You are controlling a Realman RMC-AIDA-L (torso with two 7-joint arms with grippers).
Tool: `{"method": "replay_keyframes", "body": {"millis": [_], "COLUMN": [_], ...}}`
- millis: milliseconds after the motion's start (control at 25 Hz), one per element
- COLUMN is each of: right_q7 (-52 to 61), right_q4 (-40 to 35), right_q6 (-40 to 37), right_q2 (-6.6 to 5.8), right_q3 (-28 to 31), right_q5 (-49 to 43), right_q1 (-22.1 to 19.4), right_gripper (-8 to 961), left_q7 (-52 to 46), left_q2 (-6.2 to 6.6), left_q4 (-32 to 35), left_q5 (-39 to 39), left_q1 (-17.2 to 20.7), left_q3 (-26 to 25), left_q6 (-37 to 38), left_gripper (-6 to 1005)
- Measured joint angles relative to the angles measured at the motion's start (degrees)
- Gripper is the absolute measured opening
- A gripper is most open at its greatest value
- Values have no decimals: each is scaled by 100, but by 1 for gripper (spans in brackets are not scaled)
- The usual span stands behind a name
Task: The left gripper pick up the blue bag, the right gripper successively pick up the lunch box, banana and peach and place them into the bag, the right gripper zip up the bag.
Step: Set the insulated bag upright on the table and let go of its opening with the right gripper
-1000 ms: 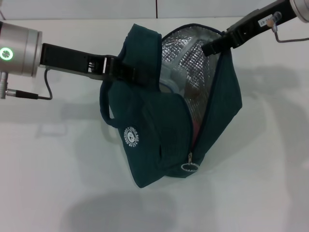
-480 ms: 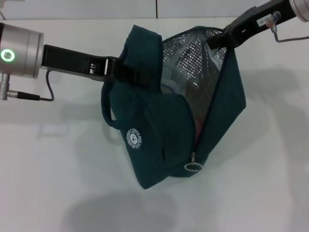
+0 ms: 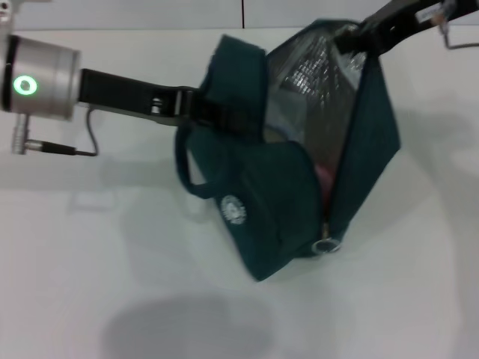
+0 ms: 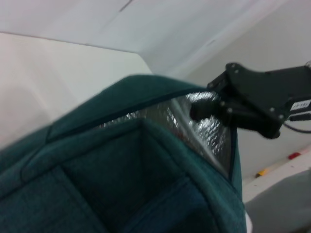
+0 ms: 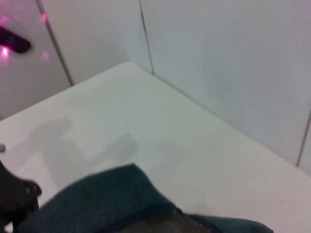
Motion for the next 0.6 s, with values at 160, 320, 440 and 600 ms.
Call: {"method": "replay_keyframes", "body": {"millis": [160,320,440,600], "right_q7": [100,129,123,77], "right_q4": [-603,-870,-907,-860], "right_q6": [-391,-675,-699,-671], "right_q2": [-11,-12,-8,4], "right_q3": [264,517,535,494], "right_q5": [3,3,11,61], "right_q1": [-160,-366,-586,-819], "right_gripper": [9,20,30,45], "left_q7": [175,355,421,555], "left_q2": [-93,-196,-211,-214], "left_q4": [-401,-811,-1000,-1391], "left_q5": [-28,-28,-27,-30], "left_q1": [-237,-473,-553,-683], "left_q3": [-2,8,10,10], "left_q6": [-129,-319,-402,-614], "left_gripper": [33,34,34,35]}}
